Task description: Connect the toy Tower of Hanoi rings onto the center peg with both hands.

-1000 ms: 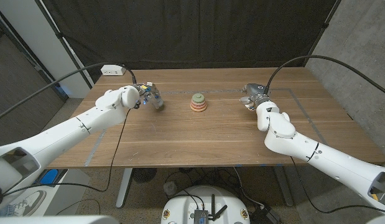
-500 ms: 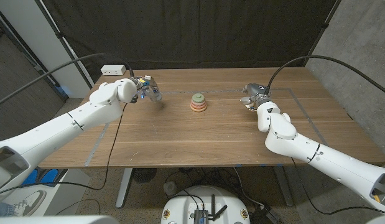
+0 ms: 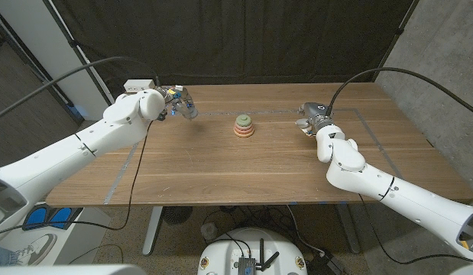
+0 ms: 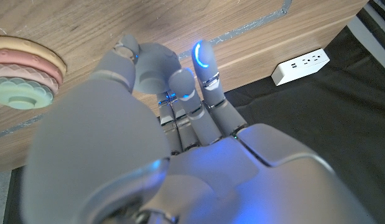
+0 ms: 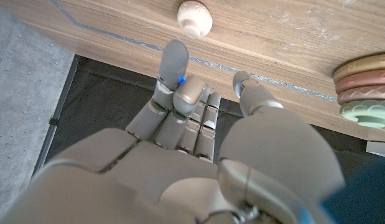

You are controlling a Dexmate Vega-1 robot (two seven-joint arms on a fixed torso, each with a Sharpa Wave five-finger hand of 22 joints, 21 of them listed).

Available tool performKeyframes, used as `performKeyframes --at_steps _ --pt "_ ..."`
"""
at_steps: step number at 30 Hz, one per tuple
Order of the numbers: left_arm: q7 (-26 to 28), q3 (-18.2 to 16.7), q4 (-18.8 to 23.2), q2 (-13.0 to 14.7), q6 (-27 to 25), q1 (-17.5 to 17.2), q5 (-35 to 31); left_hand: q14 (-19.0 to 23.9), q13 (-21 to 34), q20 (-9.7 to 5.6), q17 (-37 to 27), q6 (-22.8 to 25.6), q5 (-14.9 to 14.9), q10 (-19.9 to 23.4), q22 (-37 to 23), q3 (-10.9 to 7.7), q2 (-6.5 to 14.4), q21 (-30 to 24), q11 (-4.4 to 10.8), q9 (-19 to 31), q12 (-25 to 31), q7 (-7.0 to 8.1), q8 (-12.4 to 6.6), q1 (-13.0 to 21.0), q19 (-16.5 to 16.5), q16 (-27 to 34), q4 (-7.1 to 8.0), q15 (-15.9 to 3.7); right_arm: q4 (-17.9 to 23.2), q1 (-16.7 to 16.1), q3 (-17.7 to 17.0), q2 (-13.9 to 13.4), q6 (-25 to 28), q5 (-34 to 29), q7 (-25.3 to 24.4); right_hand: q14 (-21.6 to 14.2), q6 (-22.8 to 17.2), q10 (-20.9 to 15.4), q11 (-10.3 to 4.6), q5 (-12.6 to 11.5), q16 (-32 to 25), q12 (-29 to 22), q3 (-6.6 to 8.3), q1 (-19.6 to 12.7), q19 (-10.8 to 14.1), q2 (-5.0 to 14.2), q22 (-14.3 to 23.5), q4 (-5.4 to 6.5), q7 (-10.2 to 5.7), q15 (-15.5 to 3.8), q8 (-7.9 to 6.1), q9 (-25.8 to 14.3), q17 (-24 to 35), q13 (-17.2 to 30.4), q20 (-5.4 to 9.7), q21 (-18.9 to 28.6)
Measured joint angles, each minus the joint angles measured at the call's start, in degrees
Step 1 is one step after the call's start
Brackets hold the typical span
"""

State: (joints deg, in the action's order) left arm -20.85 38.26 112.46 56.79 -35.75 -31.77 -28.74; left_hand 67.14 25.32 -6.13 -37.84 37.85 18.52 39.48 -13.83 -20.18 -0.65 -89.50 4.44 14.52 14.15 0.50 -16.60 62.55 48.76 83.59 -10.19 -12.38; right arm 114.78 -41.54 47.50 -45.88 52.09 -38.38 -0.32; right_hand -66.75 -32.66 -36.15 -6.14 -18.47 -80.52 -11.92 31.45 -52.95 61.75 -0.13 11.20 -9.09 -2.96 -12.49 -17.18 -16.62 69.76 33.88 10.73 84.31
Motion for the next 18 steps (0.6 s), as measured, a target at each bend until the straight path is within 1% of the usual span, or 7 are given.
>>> performKeyframes --at_steps 10,15,18 --pt "1.1 -1.3 0.4 -0.2 1.0 -0.5 1.3 0.0 0.0 0.00 0.0 0.0 0.0 0.5 0.0 0.00 -0.2 0.0 -0.09 0.4 -0.3 -0.01 0.01 0.2 0.0 -0.1 0.00 0.00 0.2 -0.1 -0.2 -0.1 0.2 0.0 0.1 0.0 0.0 0.0 0.00 0.0 0.0 0.0 0.00 0.0 0.0 0.00 0.0 0.00 0.00 0.00 0.00 0.0 -0.2 0.0 0.00 0.0" --pt "2.2 -1.8 0.5 -0.5 1.9 -0.7 2.1 0.0 0.0 0.00 -0.3 0.0 -0.1 0.5 0.0 0.00 -0.2 0.0 -0.08 0.4 -0.5 -0.02 0.02 0.9 0.0 -0.3 0.00 0.00 0.2 -0.1 -0.2 -0.1 0.3 0.0 0.3 0.0 0.0 0.0 0.00 0.0 0.0 0.0 0.00 0.0 0.0 0.00 0.0 0.00 0.00 0.00 0.00 0.0 -0.2 0.0 0.00 -0.2" --pt "2.8 -1.8 0.5 -0.5 2.5 -0.7 2.5 0.0 0.0 0.00 -0.2 0.0 -0.1 0.5 0.0 0.00 -0.3 0.0 -0.08 0.4 -0.7 -0.02 0.42 1.0 0.0 -0.5 0.00 0.00 0.3 -0.1 -0.3 -0.1 0.3 0.0 0.3 0.0 0.0 0.0 0.00 0.0 0.0 0.0 0.00 0.0 0.0 0.00 -0.1 0.00 0.00 0.00 0.00 0.0 -0.3 0.0 0.00 -0.4"
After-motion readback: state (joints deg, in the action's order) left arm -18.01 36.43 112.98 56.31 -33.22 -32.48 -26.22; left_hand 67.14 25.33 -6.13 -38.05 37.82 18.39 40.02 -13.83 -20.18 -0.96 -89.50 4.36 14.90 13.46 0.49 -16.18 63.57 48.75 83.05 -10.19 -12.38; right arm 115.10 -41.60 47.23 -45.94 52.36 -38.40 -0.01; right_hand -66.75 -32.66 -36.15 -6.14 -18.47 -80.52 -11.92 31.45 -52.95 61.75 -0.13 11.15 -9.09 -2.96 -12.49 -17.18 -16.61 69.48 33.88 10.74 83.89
